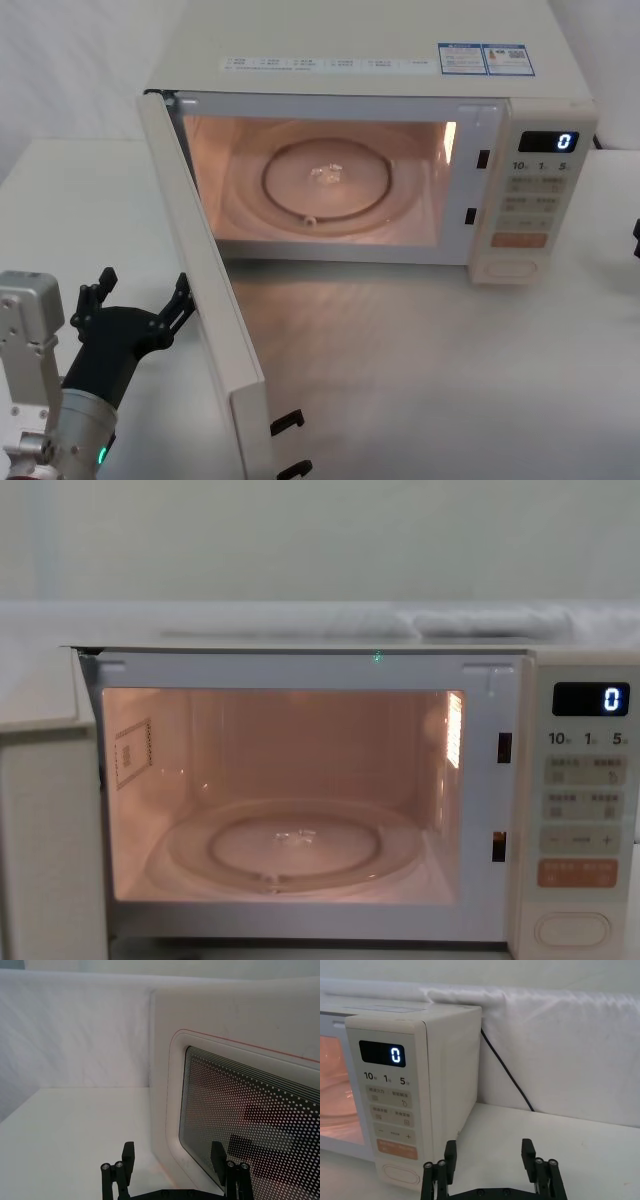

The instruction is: Press the button to open the microwave door with one hand; close the microwave door with the other hand.

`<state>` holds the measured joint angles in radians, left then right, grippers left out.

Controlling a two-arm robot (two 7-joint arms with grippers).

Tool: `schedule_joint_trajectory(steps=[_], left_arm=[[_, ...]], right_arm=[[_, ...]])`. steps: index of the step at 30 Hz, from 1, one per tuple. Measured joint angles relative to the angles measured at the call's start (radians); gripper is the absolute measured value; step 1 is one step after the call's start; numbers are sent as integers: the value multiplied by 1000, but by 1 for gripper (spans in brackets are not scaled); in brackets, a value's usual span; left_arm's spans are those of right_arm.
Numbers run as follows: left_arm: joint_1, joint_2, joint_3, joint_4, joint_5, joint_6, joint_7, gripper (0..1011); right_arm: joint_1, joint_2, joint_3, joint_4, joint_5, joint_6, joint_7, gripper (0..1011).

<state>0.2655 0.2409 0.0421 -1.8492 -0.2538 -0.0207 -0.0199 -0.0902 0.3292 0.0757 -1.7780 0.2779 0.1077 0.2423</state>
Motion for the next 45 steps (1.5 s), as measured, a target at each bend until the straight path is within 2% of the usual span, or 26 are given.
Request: schedule_joint_trajectory(steps=[1, 7, 30, 38, 39, 41, 42, 45], left_arm=[[0, 0, 0, 0, 0, 0, 0, 1001], [0, 0, 0, 0, 0, 0, 0, 1001], [0, 0, 0, 0, 0, 0, 0, 1001], [0, 0, 0, 0, 0, 0, 0, 840], [0, 0, 0, 0, 0, 0, 0, 786], [0, 0, 0, 0, 0, 0, 0, 748], [0, 0, 0, 0, 0, 0, 0, 690], [0, 0, 0, 0, 0, 0, 0, 608]], right_arm=[[0, 0, 0, 0, 0, 0, 0, 862], [0, 0, 0, 0, -1, 0, -1, 1002], [0, 0, 0, 0, -1, 0, -1, 1002], [0, 0, 0, 0, -1, 0, -1, 1002], [0, 0, 0, 0, -1, 0, -1, 1002], [0, 0, 0, 0, -1, 0, -1, 1002], [0, 0, 0, 0, -1, 0, -1, 1002], [0, 0, 0, 0, -1, 0, -1, 1002]])
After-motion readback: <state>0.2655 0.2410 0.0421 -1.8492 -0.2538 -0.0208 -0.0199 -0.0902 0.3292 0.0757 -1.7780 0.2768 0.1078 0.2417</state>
